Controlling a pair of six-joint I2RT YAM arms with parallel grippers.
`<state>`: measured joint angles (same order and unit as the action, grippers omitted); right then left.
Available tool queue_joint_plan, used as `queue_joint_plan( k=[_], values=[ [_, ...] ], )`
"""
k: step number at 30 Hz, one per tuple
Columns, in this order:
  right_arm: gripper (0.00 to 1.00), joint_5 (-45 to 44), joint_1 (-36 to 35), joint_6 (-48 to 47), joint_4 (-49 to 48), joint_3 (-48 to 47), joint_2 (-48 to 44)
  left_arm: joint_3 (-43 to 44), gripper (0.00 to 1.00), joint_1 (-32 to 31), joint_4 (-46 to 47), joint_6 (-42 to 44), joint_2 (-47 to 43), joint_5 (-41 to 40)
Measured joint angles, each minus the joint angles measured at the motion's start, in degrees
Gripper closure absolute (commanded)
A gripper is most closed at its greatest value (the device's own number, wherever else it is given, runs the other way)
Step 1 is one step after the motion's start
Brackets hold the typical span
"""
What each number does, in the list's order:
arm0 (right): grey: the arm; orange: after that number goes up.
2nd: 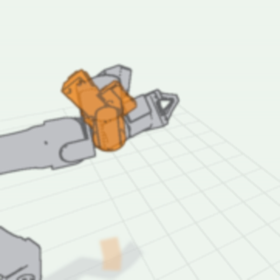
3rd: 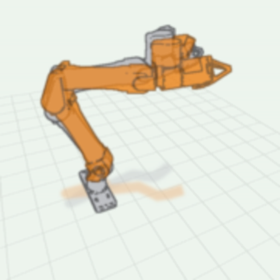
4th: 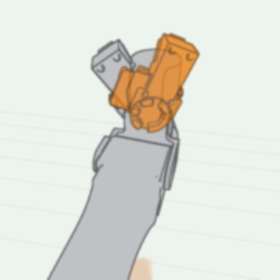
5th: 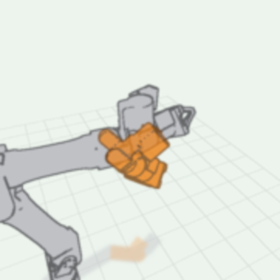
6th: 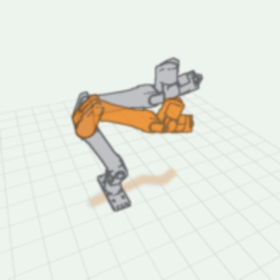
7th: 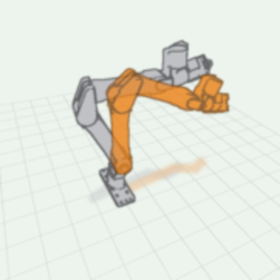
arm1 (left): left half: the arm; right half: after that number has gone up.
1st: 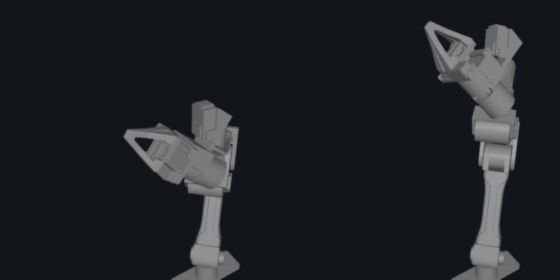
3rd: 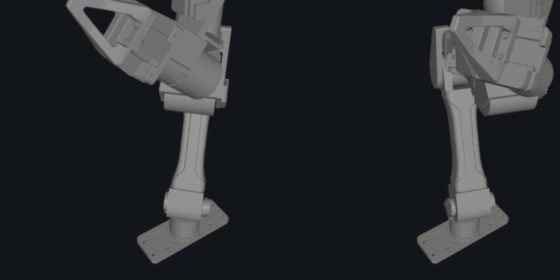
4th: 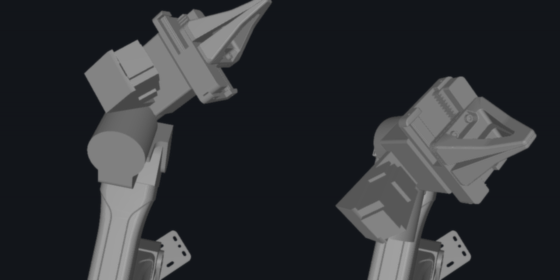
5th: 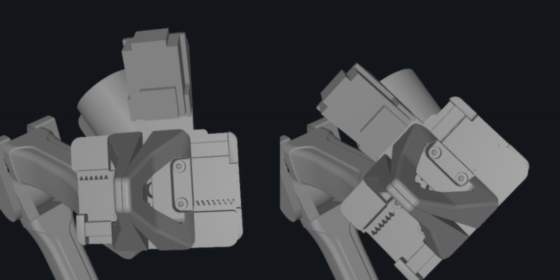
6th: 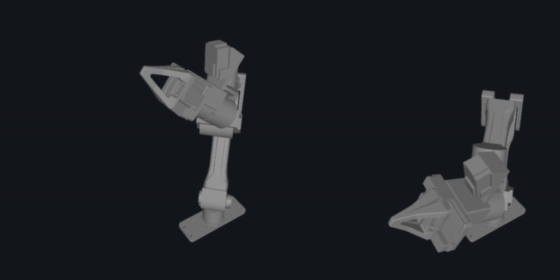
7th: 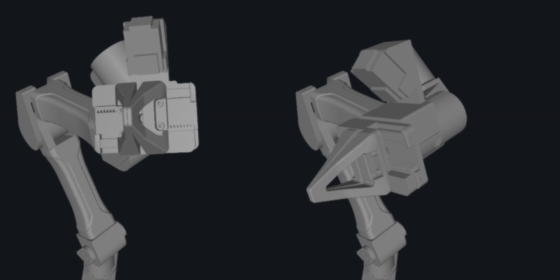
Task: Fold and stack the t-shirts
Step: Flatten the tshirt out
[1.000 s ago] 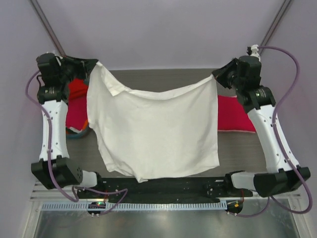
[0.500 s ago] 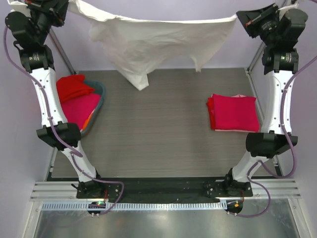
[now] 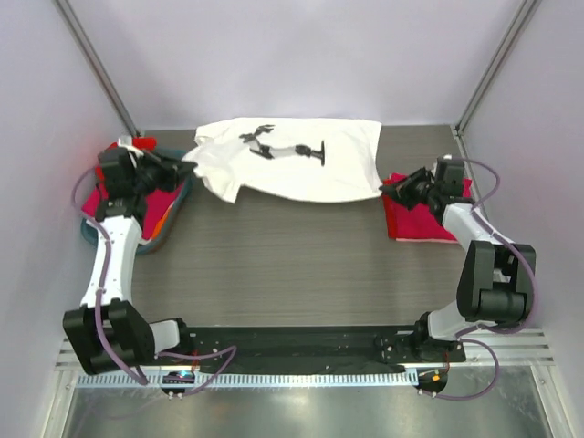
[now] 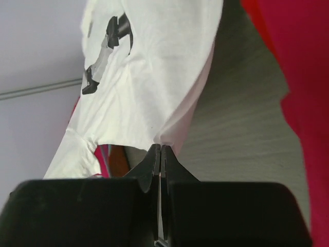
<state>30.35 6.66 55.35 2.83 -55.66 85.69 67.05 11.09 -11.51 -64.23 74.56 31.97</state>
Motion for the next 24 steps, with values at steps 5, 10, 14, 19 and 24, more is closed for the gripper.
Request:
queue_joint_plan(
  k=[5,10,14,19,24],
  values=[
    [0.99,0.2,0.1,-2.8,-3.2,11.2,0.1,-18.1,1.00,0.0,-2.3,4.0,-10.6,-2.0],
    [0.99,-0.2,0.1,-5.8,-6.0,20.8,-1.8,-28.2,1.00,0.0,-5.2,6.8,-15.1,-5.0],
    [0.99,-1.3,0.1,-7.7,-5.5,26.9,-7.3,-29.6,1.00,0.0,-8.1,9.9,-18.3,-7.6],
    [0.99,-5.2,0.1,-10.0,-3.2,31.9,-15.7,-29.6,1.00,0.0,-11.7,13.3,-22.8,-11.0],
    [0.99,-11.2,0.1,-11.9,0.7,34.2,-19.9,-29.1,1.00,0.1,-17.1,15.4,-27.9,-16.2]
  ],
)
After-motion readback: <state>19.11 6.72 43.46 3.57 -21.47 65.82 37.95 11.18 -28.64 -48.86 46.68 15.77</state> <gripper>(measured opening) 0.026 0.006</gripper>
